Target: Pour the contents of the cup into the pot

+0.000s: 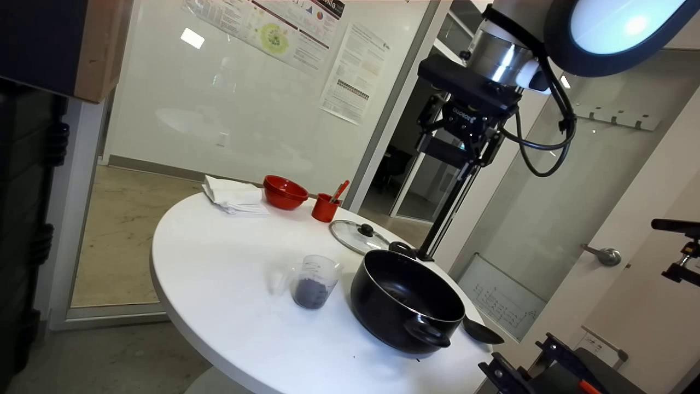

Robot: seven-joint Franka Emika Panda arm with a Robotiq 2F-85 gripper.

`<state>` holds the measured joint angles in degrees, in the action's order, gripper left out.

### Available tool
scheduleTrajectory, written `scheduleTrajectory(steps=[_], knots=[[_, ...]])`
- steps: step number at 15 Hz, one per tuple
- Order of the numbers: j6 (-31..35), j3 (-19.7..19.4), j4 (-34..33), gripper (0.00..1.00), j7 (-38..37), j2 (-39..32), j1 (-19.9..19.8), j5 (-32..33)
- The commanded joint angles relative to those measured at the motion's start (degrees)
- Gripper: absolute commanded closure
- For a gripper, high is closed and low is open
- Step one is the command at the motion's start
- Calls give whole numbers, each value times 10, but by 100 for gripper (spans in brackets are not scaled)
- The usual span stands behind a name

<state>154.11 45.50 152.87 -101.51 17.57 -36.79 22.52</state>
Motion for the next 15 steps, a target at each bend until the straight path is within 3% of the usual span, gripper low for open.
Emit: scheduleTrajectory(steps=[1, 8, 9, 15], knots=[[-11, 16, -1, 0, -43, 16, -16, 9], [8, 50, -4, 0, -255, 35, -64, 3], [2, 31, -5, 0, -201, 15, -46, 1], [2, 40, -5, 0, -239, 24, -56, 2]])
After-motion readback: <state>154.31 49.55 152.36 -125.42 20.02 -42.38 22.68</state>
